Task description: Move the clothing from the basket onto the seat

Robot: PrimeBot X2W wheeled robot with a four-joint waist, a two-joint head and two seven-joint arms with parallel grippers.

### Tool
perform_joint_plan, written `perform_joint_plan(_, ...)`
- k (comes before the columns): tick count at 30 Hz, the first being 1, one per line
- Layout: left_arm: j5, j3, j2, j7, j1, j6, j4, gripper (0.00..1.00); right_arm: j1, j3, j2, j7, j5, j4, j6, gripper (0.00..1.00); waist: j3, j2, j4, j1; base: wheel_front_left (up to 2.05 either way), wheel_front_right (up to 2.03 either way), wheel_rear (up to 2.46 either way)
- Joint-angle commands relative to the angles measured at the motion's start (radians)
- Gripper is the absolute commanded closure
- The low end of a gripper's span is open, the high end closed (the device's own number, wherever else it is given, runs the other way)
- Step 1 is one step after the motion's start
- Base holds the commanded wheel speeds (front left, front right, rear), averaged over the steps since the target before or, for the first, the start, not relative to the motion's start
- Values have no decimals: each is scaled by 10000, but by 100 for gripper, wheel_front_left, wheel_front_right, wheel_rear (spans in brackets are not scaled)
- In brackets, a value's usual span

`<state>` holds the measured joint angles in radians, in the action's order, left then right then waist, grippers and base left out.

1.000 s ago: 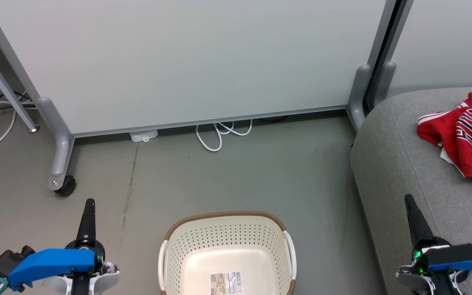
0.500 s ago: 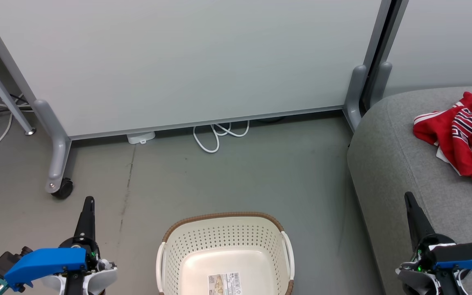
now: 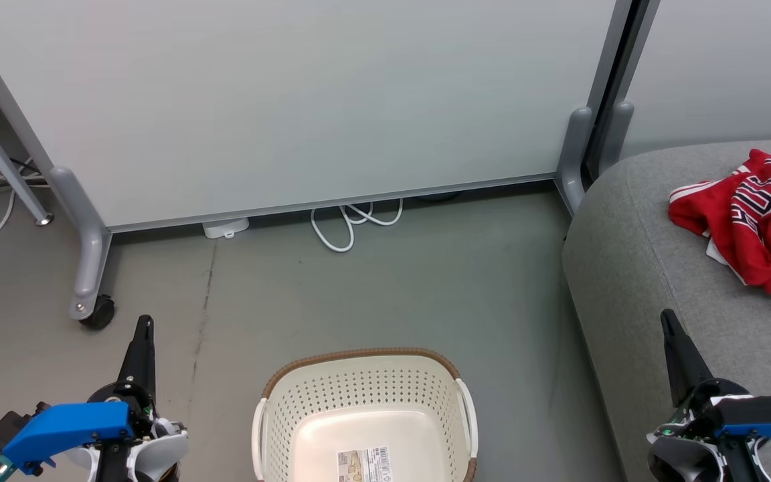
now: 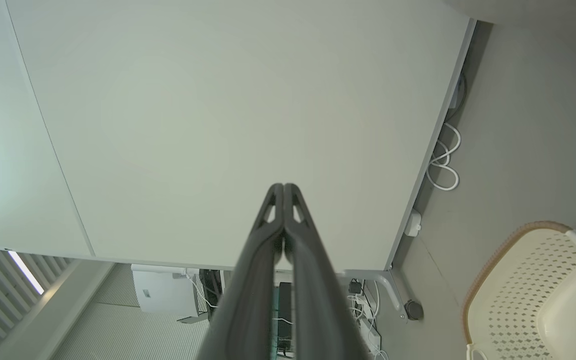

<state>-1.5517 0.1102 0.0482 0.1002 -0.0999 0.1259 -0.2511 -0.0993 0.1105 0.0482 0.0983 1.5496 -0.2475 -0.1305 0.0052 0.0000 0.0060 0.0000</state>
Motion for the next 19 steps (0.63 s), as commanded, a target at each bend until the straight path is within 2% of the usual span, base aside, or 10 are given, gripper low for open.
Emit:
perform_joint_plan(1,-172,28,35,62,-130,78,64,100,-131,32,35,74,214,39,-4,100,-4,0,-10,0,0,0,0)
perform_joint_plan(8,-662,62,36,183,-144,66,82,100,-159,52,35,197,686,42,-4,100,-21,0,-59,0,0,0,0)
perform_joint_plan(19,-619,58,36,183,-132,67,77,100,-157,49,35,193,645,39,-4,100,-21,0,-60,0,0,0,0)
